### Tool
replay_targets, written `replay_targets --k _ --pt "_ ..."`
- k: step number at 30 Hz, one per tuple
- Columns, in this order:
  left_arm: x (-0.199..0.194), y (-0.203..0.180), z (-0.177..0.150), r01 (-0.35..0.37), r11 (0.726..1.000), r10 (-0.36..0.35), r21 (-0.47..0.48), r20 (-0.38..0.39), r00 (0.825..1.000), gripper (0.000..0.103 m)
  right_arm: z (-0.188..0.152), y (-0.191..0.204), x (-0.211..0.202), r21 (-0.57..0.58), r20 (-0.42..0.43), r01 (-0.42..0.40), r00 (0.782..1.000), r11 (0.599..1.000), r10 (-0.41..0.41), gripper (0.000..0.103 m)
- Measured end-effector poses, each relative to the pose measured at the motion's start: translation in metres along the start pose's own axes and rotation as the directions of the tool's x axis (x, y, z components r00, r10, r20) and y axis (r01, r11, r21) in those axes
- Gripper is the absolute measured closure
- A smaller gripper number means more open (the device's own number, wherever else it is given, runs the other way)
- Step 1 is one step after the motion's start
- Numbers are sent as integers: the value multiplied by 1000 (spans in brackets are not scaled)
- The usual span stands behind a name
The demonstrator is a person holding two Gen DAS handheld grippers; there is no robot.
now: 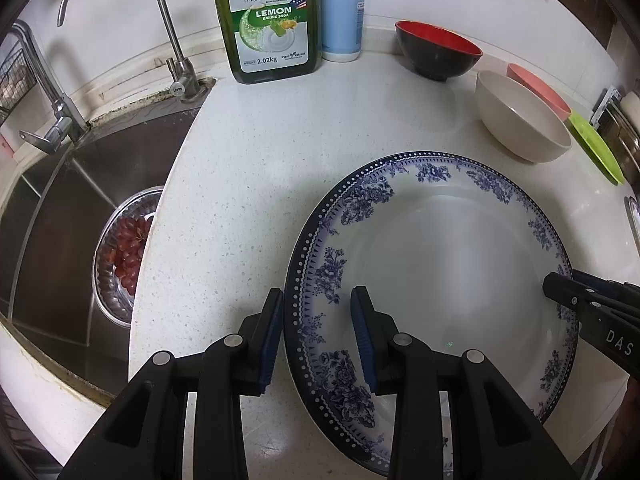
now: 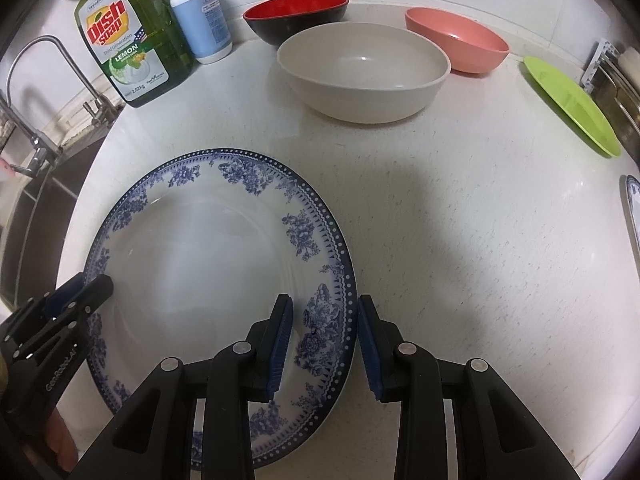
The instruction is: Organize plates and bowls
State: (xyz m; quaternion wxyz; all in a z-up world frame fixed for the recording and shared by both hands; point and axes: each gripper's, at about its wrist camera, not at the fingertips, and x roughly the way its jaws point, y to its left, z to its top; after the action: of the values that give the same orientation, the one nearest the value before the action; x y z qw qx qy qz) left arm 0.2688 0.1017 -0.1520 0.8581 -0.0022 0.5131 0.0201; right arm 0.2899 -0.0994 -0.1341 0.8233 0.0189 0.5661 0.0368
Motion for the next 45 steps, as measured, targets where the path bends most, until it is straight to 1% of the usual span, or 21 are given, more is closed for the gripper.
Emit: replay_targets --k 7,8,10,11,12,13,14,15,17,19,20,22,24,27,31,33,38,43,45 --pt "0 -3 -1 -12 999 12 39 10 1000 66 -1 0 1 1 6 -5 1000 1000 5 68" --pt "0 -3 -1 -20 999 20 44 12 1000 65 -1 0 1 3 7 -6 1000 1000 6 68" --pt "-2 -3 0 -30 998 30 53 19 999 56 -2 -1 1 4 16 -7 1000 1000 7 68" --pt "-3 -2 1 -33 998 31 56 25 999 47 -2 -1 1 6 18 -10 1000 1000 10 68" --pt "-5 -2 1 -35 998 33 60 34 999 43 -3 -2 1 8 25 -14 1000 1000 14 68" --pt "-8 -2 1 -42 997 38 66 47 998 43 -4 -2 -1 9 34 -11 999 1000 11 67" --pt "-11 -2 1 -50 996 46 74 62 997 41 -5 -2 -3 7 42 -7 999 1000 7 64" --pt "-15 -3 2 -56 995 50 81 76 996 35 -6 -2 -5 3 53 -4 999 1000 3 61" --pt "-24 -5 3 -60 994 50 90 108 993 30 -8 -1 -11 -5 80 12 997 1000 -11 60" --pt "-35 -8 4 -53 994 39 101 141 989 27 -10 -2 -17 -8 101 12 995 1000 -11 60" --pt "-40 -9 5 -50 993 33 106 157 987 23 -11 -2 -21 -4 114 7 993 1000 -7 60" --pt "-51 -13 7 -47 992 24 118 189 982 18 -14 -5 -27 6 134 -4 991 1000 3 55" --pt "-62 -19 9 -50 990 19 132 228 973 11 -16 -10 -36 22 163 -11 987 1000 7 46" --pt "-77 -32 11 -46 987 2 153 277 961 9 -21 -20 -51 56 202 -7 979 998 -5 37" --pt "-93 -51 13 -29 984 -31 178 324 946 4 -28 -35 -71 92 251 11 967 996 -34 31" --pt "-100 -62 15 -2 981 -66 195 343 937 1 -31 -45 -82 113 280 21 959 993 -52 27" --pt "-111 -95 17 51 972 -131 231 344 930 0 -41 -71 -105 148 334 47 938 988 -95 22" --pt "-123 -130 20 64 963 -161 261 372 914 0 -47 -100 -126 174 382 78 914 982 -140 21" --pt "-127 -144 21 65 959 -172 275 384 907 0 -50 -112 -131 188 389 84 908 979 -153 20"
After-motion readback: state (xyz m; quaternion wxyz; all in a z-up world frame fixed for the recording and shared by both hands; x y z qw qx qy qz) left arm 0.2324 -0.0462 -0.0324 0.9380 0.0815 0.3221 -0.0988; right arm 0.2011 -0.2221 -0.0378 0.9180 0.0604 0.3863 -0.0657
